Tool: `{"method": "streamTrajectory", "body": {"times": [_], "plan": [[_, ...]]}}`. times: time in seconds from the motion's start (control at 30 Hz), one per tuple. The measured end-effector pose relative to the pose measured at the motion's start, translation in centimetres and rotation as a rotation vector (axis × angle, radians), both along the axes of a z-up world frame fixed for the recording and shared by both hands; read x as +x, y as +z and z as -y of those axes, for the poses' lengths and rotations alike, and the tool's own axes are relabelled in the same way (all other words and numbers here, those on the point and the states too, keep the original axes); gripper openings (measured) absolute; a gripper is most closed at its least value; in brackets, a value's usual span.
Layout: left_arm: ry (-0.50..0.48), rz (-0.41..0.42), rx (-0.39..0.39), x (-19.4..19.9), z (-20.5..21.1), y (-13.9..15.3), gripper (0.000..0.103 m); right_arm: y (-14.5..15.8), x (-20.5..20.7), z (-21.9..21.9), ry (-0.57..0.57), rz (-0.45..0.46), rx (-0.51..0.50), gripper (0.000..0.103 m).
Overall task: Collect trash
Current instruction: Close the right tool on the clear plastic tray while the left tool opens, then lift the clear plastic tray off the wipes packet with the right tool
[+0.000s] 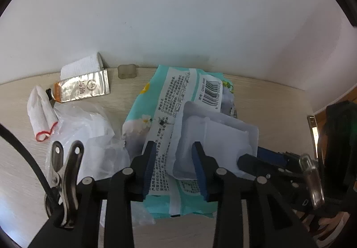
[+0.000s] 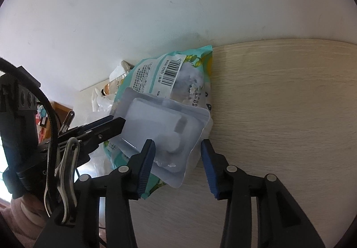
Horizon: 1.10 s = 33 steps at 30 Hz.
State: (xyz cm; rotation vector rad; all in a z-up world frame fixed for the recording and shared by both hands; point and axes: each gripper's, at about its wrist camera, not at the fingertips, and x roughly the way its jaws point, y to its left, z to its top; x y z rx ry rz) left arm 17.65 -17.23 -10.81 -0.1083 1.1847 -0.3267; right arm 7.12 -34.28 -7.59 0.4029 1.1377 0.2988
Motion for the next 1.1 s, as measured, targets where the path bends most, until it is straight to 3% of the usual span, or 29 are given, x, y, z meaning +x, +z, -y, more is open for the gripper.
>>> {"method": "streamTrajectory", "body": {"times": [0.23,0.33,0.63,0.77,0.9,1.1], "plan": [[0.023,-0.049,-0.046,0.4,-0.9,-0.4,0.043,-0.1,-0.2,0.6,-0.007,-0.003,0.018,0.054],[0.002,-0.038,-0.036,0.5,-0.5,-0.4,0.043,-0.5,0.0,0.9,-0.025,-0.017,0.021,0.063],[-0.057,-0.021,-0.049,-0.2,0.4,0.4,0.049,-0.4,-0.1,1.6,-0.056,-0.016,0.039,0.063],[-0.081,-0.058,-0.086,0.2,1.2,-0.9,0.060,-0.7,0.1,1.6,-0.054,-0.023,0.061,0.063],[-0.077,-0.089,-0.143,0.7,1.3,-1.5,0.059,-1.1,0.3,1.9,-0.065,-0.036,0.112,0.063],[-0.094,-0.062,-0.147,0.0,1.3,-1.0,0.056,-0.8,-0.2,2.0,-0.071,-0.026,0.121,0.062]]}}
